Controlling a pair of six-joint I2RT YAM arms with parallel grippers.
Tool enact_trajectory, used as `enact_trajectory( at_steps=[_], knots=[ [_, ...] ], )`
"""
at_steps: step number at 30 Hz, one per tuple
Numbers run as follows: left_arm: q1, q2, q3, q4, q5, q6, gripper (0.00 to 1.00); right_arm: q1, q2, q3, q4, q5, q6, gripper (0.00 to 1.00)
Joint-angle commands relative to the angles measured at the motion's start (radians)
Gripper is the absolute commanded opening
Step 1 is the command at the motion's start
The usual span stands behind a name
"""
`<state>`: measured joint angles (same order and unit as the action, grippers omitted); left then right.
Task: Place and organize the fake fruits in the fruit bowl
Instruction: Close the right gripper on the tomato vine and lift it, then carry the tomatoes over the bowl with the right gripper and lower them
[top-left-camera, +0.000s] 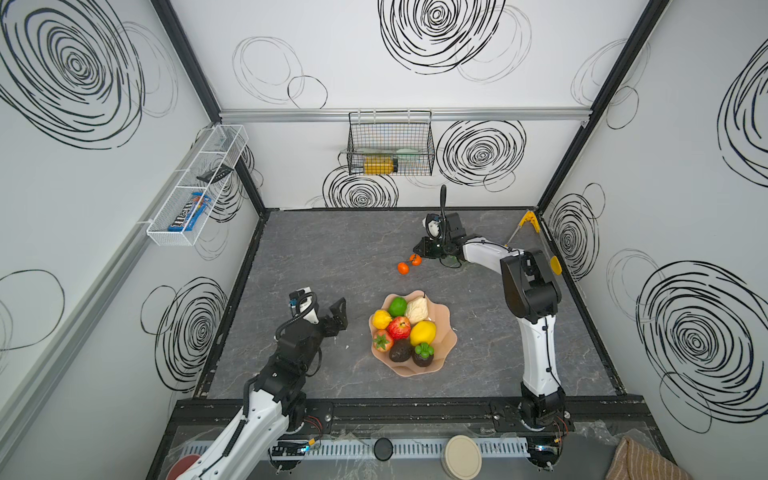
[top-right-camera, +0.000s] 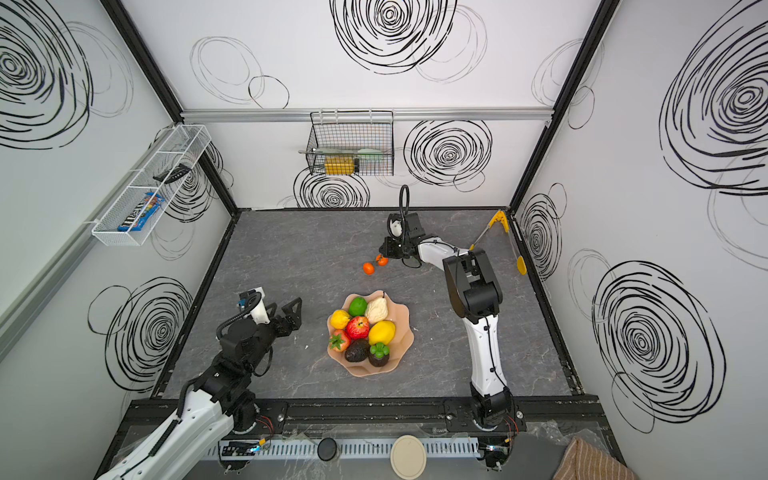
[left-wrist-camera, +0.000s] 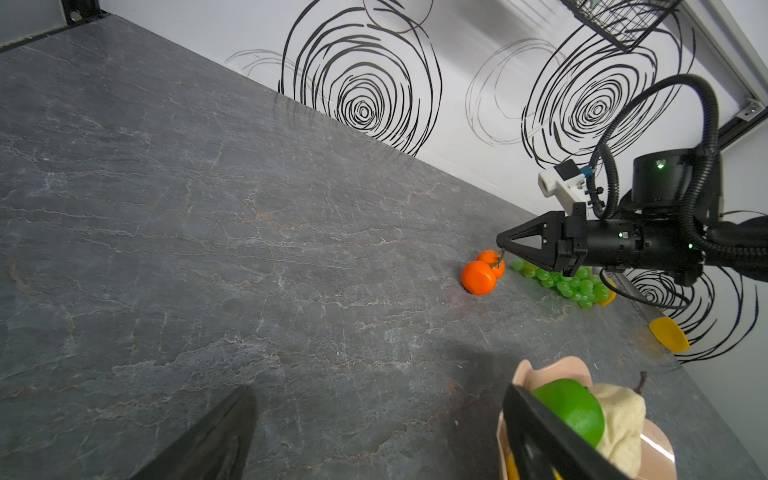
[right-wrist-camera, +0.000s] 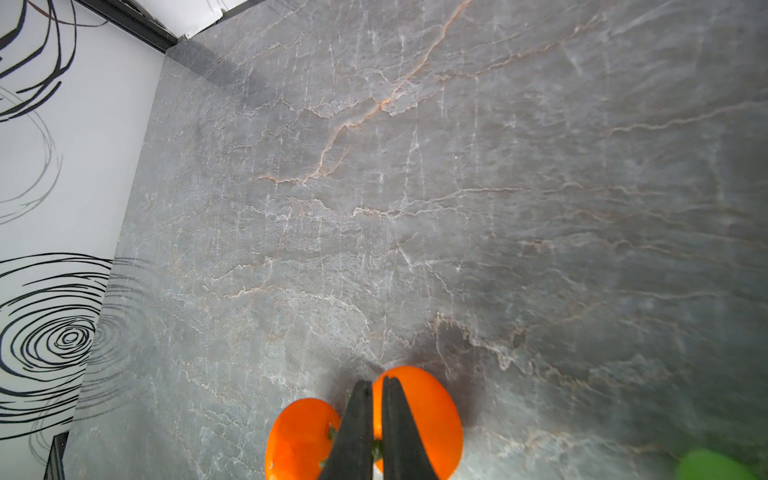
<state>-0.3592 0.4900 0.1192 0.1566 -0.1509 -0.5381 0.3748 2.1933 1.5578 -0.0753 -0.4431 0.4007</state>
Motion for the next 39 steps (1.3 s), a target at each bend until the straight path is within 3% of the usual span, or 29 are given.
enact_trajectory(
  at_steps=[1, 11, 22, 30, 39],
  knots=[
    [-0.004, 0.004, -0.010, 0.055, -0.009, 0.017, 0.96, 0.006, -0.084, -0.017, 0.014, -0.030, 0.000, 0.08],
    [-0.004, 0.036, -0.007, 0.070, 0.000, 0.014, 0.96, 0.013, -0.315, -0.151, 0.036, -0.072, -0.003, 0.05],
    [0.012, 0.036, -0.010, 0.069, 0.018, 0.008, 0.96, 0.054, -0.574, -0.274, -0.057, -0.021, -0.067, 0.04],
    [0.022, 0.030, -0.012, 0.066, 0.027, 0.005, 0.96, 0.174, -0.750, -0.398, -0.184, 0.057, -0.145, 0.05],
    [0.027, 0.027, -0.013, 0.064, 0.030, 0.004, 0.96, 0.308, -0.814, -0.508, -0.274, 0.092, -0.142, 0.04]
  ],
)
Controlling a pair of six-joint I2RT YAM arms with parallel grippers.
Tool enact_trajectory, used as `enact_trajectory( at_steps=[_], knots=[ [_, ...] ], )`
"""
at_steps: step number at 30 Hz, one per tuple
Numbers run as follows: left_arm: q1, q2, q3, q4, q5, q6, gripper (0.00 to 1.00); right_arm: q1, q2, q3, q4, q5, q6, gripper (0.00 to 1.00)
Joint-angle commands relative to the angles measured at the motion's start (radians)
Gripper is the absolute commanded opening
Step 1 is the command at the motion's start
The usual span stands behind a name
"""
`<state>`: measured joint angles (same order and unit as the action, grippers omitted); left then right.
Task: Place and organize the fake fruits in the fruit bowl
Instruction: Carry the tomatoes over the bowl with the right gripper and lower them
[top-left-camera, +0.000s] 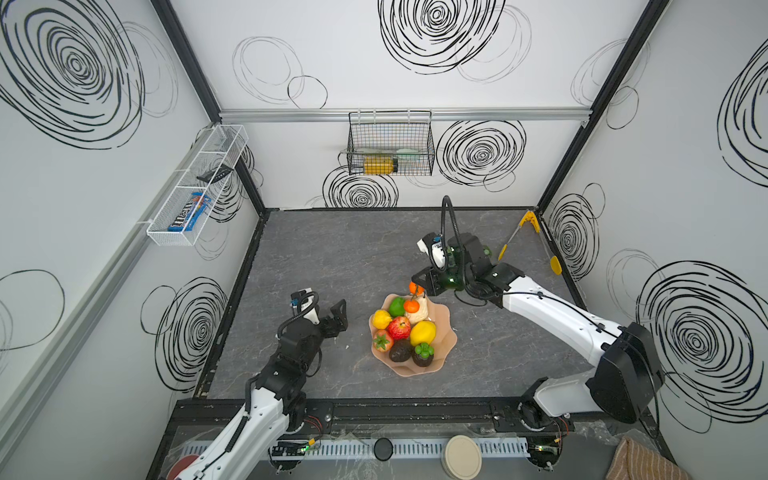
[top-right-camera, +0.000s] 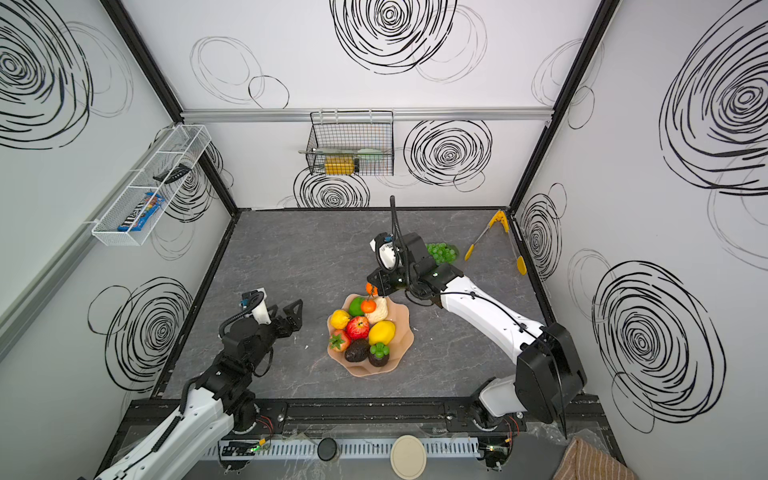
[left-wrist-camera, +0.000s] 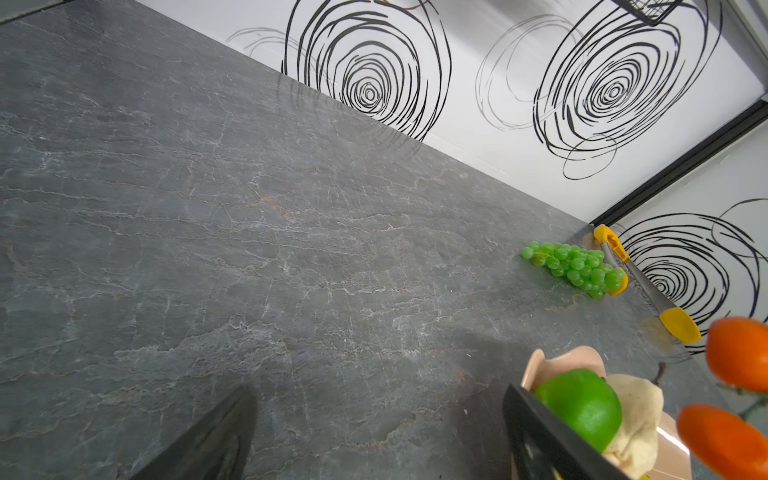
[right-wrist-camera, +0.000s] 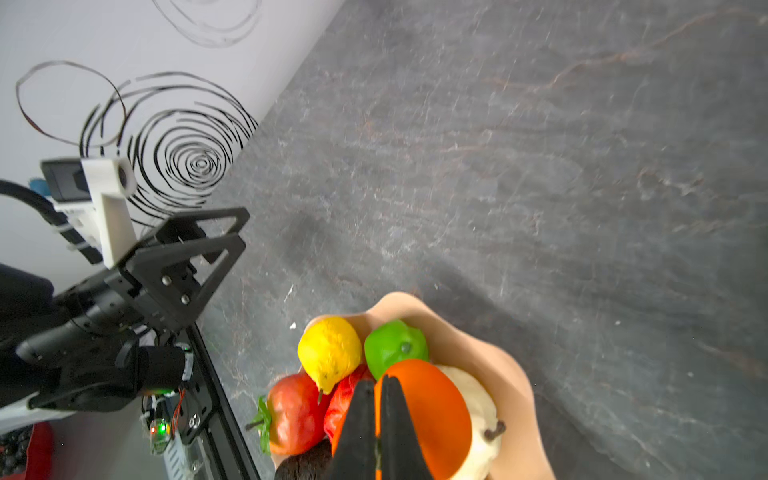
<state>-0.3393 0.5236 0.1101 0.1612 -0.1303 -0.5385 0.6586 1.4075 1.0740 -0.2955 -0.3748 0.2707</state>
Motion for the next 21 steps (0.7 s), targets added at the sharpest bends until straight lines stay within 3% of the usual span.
enact_trajectory(
  at_steps=[1, 12, 21],
  knots=[
    [0.009, -0.007, -0.003, 0.058, 0.009, 0.005, 0.96, 0.037, -0.031, -0.033, -0.058, 0.024, -0.007, 0.04],
    [0.009, -0.006, -0.004, 0.057, 0.011, 0.005, 0.96, 0.127, -0.047, -0.052, -0.124, 0.056, 0.008, 0.04],
    [0.010, -0.008, -0.004, 0.057, 0.014, 0.004, 0.97, 0.143, -0.034, -0.082, -0.103, 0.067, 0.018, 0.04]
  ],
)
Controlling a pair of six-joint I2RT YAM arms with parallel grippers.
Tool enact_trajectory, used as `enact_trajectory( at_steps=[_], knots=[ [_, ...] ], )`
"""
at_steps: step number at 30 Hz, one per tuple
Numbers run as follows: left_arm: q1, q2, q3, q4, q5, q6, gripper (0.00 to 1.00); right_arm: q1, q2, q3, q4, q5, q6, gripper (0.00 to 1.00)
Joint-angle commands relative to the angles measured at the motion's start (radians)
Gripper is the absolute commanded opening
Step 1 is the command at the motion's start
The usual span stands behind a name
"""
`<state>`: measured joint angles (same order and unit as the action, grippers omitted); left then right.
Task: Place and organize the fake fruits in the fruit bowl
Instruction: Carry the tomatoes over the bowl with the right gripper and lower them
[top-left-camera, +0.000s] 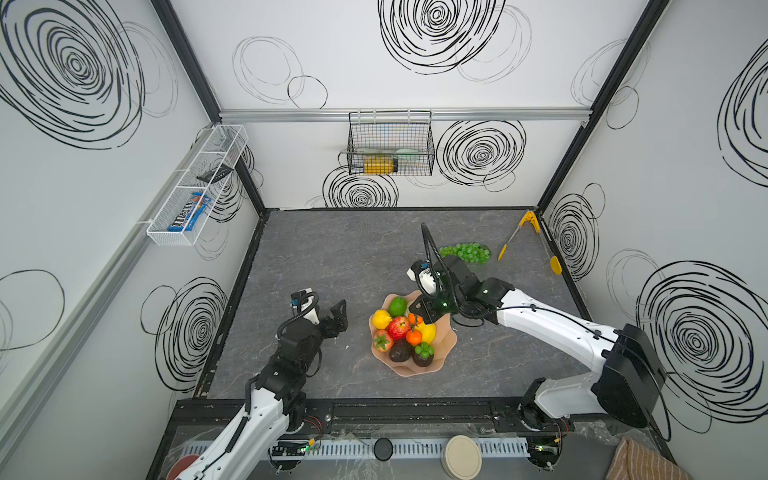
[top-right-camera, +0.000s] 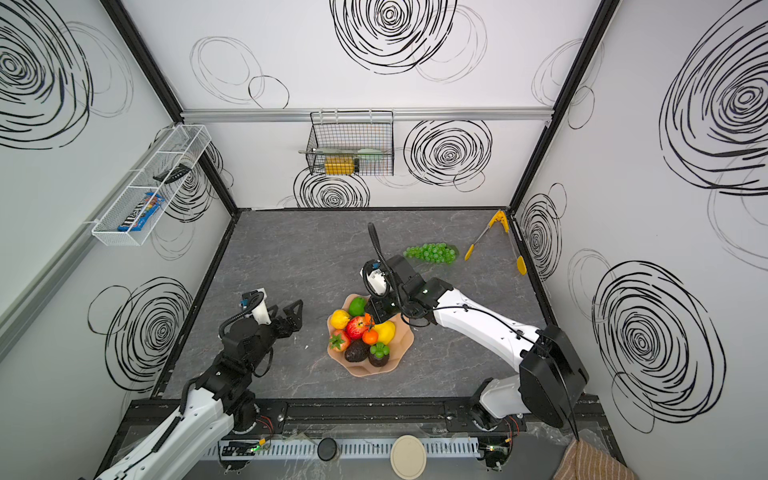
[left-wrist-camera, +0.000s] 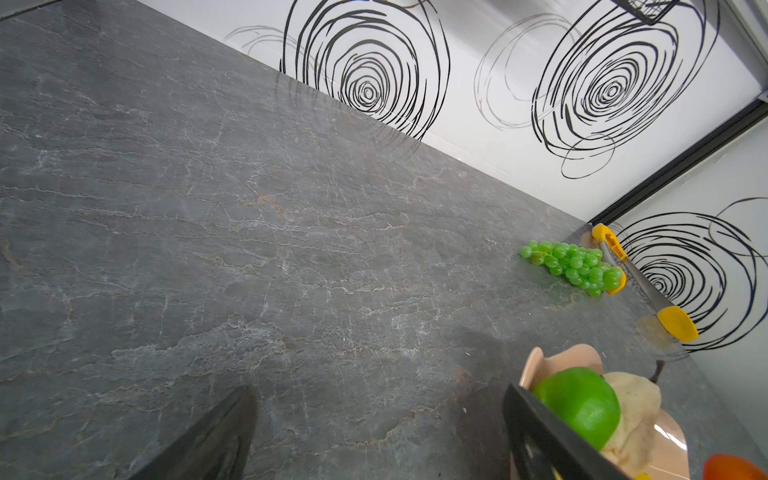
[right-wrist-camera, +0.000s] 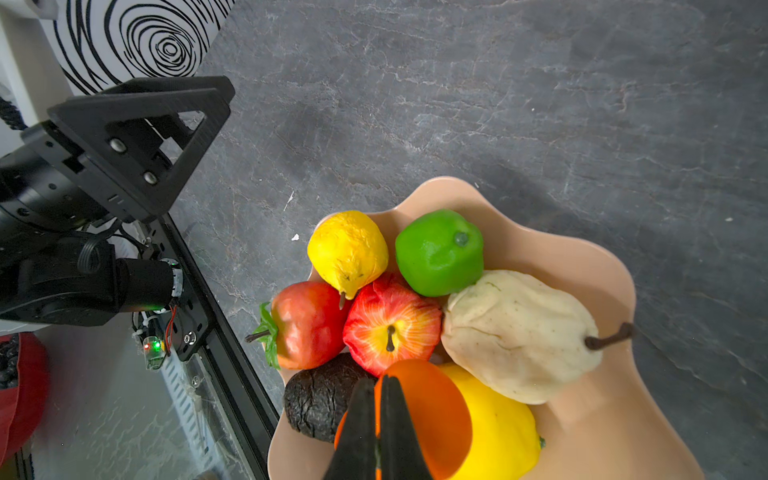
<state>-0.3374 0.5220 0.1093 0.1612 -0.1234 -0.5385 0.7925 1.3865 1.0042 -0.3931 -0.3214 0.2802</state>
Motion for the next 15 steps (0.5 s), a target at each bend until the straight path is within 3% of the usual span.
enact_trajectory(
  at_steps=[1, 15],
  knots=[
    [0.008, -0.006, -0.003, 0.057, 0.007, 0.004, 0.96, 0.012, -0.009, -0.012, -0.002, 0.019, 0.009, 0.04],
    [0.011, -0.007, -0.003, 0.057, 0.010, 0.002, 0.96, 0.022, 0.087, 0.020, 0.021, 0.048, 0.010, 0.11]
  ],
)
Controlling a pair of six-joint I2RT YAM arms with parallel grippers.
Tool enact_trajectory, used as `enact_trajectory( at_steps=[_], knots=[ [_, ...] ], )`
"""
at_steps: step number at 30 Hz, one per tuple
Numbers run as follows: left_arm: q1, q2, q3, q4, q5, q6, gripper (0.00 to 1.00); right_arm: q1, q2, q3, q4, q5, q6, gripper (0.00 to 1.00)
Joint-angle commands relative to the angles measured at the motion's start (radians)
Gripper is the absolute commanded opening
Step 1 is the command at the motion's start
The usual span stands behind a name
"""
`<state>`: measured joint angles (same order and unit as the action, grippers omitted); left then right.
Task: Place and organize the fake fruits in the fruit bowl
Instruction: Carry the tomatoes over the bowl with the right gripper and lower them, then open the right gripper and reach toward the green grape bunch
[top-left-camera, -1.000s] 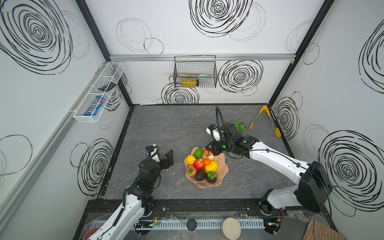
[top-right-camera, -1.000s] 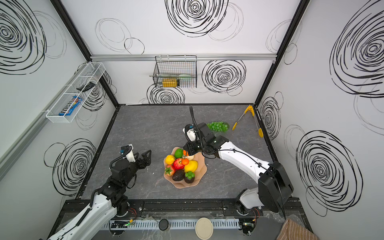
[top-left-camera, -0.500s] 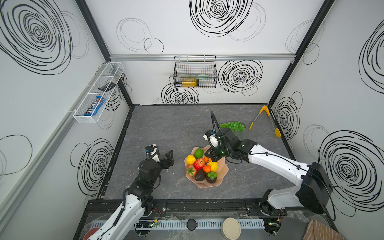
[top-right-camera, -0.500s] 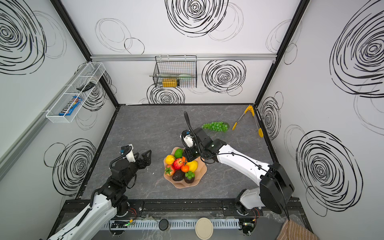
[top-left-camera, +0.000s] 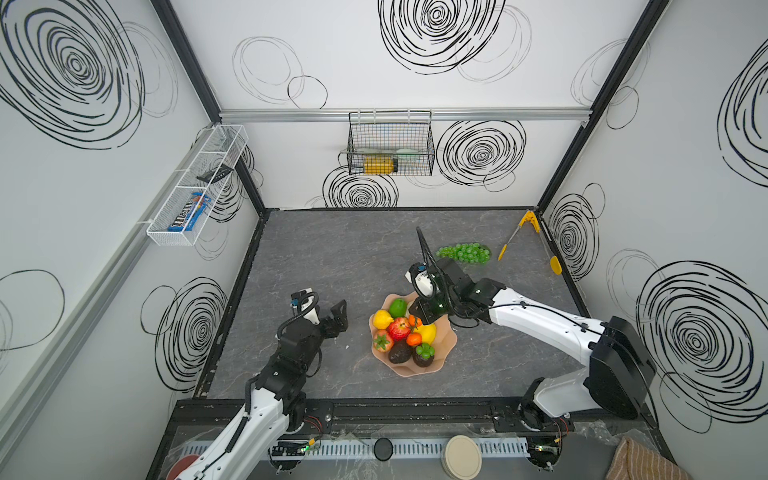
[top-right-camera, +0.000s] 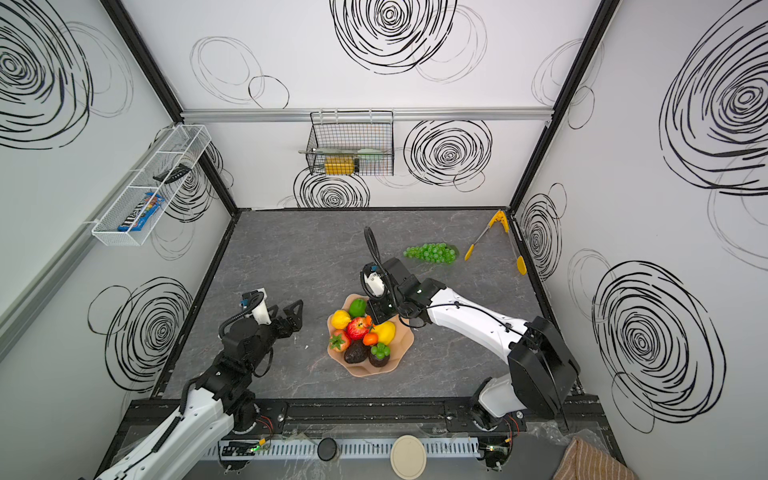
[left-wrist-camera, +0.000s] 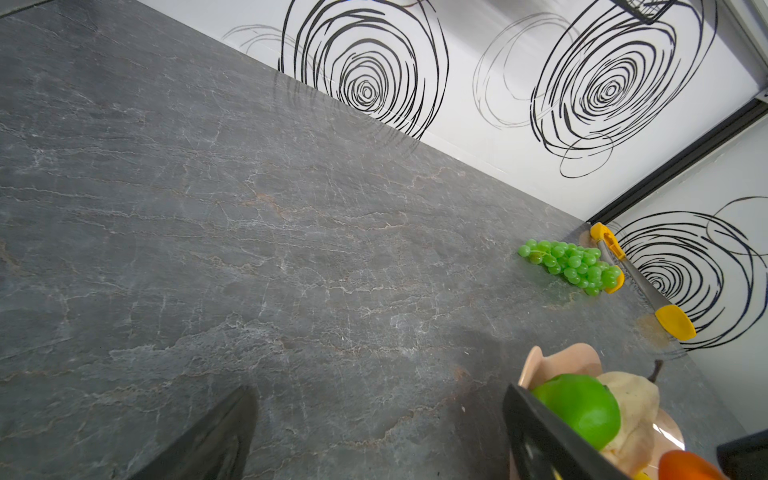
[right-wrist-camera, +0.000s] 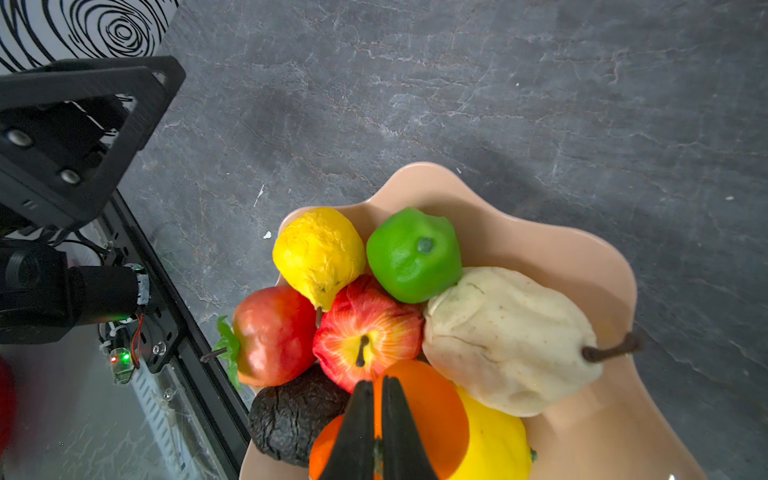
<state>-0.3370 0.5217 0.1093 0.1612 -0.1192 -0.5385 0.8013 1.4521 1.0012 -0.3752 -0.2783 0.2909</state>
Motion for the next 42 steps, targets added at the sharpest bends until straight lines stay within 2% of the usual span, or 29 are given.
enact_trajectory(
  at_steps=[1, 8, 17, 22, 26, 31, 34, 38, 42],
  knots=[
    [0.010, -0.006, -0.003, 0.057, 0.006, 0.003, 0.96, 0.013, 0.026, 0.029, -0.001, 0.006, -0.001, 0.13],
    [0.011, -0.005, -0.003, 0.059, 0.009, 0.003, 0.96, 0.015, 0.024, 0.039, -0.005, 0.028, -0.005, 0.28],
    [0.012, -0.005, -0.003, 0.060, 0.009, 0.003, 0.96, 0.008, 0.009, 0.081, -0.050, 0.091, -0.027, 0.39],
    [0.014, -0.007, -0.003, 0.059, 0.010, 0.003, 0.96, -0.047, -0.027, 0.128, -0.073, 0.139, -0.048, 0.44],
    [0.016, -0.008, -0.003, 0.058, 0.011, 0.001, 0.96, -0.142, -0.066, 0.133, -0.021, 0.179, -0.062, 0.48],
    [0.015, -0.016, -0.001, 0.049, 0.014, 0.000, 0.97, -0.342, -0.079, 0.080, 0.138, 0.194, -0.041, 0.52],
    [0.015, -0.024, 0.001, 0.039, 0.014, -0.002, 0.97, -0.451, -0.027, 0.086, 0.193, 0.207, -0.006, 0.54],
    [0.012, -0.033, 0.004, 0.027, 0.012, -0.003, 0.97, -0.583, 0.070, 0.093, 0.272, 0.173, 0.048, 0.65],
    [0.007, -0.037, 0.005, 0.026, 0.011, -0.004, 0.97, -0.686, 0.182, 0.152, 0.273, 0.115, 0.076, 0.76]
  ],
)
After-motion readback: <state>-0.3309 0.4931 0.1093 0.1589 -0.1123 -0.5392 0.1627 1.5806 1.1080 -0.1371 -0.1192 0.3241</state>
